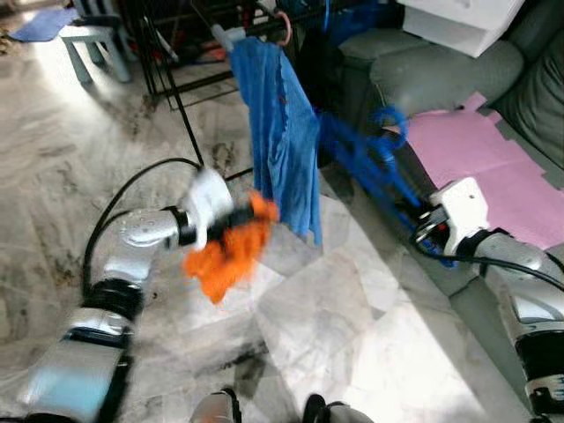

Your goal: Hang hanger

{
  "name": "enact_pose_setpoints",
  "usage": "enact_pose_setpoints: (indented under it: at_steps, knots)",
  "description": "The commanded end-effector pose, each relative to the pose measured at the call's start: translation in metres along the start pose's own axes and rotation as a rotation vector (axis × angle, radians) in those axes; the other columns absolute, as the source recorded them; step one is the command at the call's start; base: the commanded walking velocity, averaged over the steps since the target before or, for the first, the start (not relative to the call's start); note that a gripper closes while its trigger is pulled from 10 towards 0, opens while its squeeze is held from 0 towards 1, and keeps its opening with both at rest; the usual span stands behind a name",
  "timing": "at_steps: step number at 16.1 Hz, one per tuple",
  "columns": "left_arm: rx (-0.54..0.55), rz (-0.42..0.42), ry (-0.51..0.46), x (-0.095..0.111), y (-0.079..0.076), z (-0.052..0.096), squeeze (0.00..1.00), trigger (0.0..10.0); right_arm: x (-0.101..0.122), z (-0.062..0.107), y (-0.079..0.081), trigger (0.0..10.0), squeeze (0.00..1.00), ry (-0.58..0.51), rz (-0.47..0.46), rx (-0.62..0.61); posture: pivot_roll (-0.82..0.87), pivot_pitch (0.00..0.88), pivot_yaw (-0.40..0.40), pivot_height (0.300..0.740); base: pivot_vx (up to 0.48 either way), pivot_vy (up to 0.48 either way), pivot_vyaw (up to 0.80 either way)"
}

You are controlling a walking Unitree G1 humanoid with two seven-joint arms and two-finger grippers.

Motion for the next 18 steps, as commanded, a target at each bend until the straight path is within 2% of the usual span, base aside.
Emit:
enact_pose_setpoints:
  at_steps: [1, 2, 3, 5, 6, 7, 8, 9, 10, 13, 16, 18]
  knots:
    - [-0.134, -0.157, 0.123, -0.006, -0.002, 0.011, 0.0, 10.0, 0.0, 0.005, -0.005, 10.0, 0.0, 0.01, 0.031, 0.006, -0.04, 0.099, 0.033, 0.74, 0.0, 0.0, 0.0]
    - [-0.163, -0.262, 0.205, -0.007, 0.005, 0.017, 0.0, 10.0, 0.0, 0.005, -0.01, 10.0, 0.0, 0.013, 0.043, -0.022, -0.05, 0.094, 0.041, 0.74, 0.0, 0.0, 0.0]
    - [-0.204, -0.339, 0.256, 0.002, 0.016, 0.024, 0.0, 10.0, 0.001, 0.004, -0.015, 10.0, 0.0, 0.008, 0.041, -0.05, -0.05, 0.09, 0.047, 0.74, 0.0, 0.0, 0.0]
    - [-0.183, -0.428, 0.238, 0.019, 0.028, 0.02, 0.0, 10.0, -0.001, 0.003, -0.012, 10.0, 0.0, 0.01, 0.037, -0.044, -0.05, 0.087, 0.051, 0.74, 0.0, 0.0, 0.0]
    - [-0.171, -0.514, 0.243, 0.024, 0.031, 0.017, 0.0, 10.0, -0.004, 0.003, -0.008, 10.0, 0.0, 0.019, 0.048, -0.029, -0.05, 0.087, 0.054, 0.74, 0.0, 0.0, 0.0]
    - [-0.148, -0.684, 0.232, 0.034, 0.034, 0.012, 0.0, 10.0, -0.006, 0.002, -0.003, 10.0, 0.0, 0.022, 0.041, 0.002, -0.05, 0.092, 0.058, 0.74, 0.0, 0.0, 0.0]
    - [-0.136, -0.715, 0.214, 0.038, 0.035, 0.01, 0.0, 10.0, -0.006, 0.002, -0.002, 10.0, 0.0, 0.022, 0.037, 0.011, -0.05, 0.092, 0.058, 0.74, 0.0, 0.0, 0.0]
    - [-0.077, -0.834, 0.176, 0.048, 0.038, 0.004, 0.0, 10.0, -0.007, 0.002, 0.0, 10.0, 0.0, 0.026, 0.031, 0.031, -0.05, 0.097, 0.059, 0.74, 0.0, 0.0, 0.0]
    - [-0.044, -0.882, 0.152, 0.053, 0.039, 0.003, 0.0, 10.0, -0.008, 0.002, 0.003, 10.0, 0.0, 0.028, 0.025, 0.05, -0.05, 0.1, 0.058, 0.74, 0.0, 0.0, 0.0]
    - [0.023, -0.955, 0.218, 0.043, 0.044, 0.001, 0.0, 10.0, -0.011, 0.013, 0.017, 10.0, 0.0, 0.052, -0.013, 0.18, -0.05, 0.109, 0.051, 0.74, 0.0, 0.0, 0.0]
    - [0.137, -1.053, 0.218, 0.044, 0.052, 0.001, 0.0, 10.0, -0.022, 0.043, 0.02, 10.0, 0.0, 0.138, -0.06, 0.338, -0.06, 0.114, 0.045, 0.74, 0.0, 0.0, 0.0]
    - [0.147, -1.077, 0.223, 0.042, 0.053, 0.001, 0.0, 10.0, -0.025, 0.054, 0.016, 10.0, 0.0, 0.181, -0.049, 0.357, -0.06, 0.114, 0.045, 0.74, 0.0, 0.0, 0.0]
Point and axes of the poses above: a point about 5 cm out from each wrist's last joint towards the gripper, its own z axis pointing back from the gripper into the wrist, its own x axis along the axis of the wrist's last joint, y = z × x, the point moved 3 cm from there along -z, pointing out of the wrist towards the gripper, and after that the axes turned 3 degrees about -z, right-handed, at the moved point
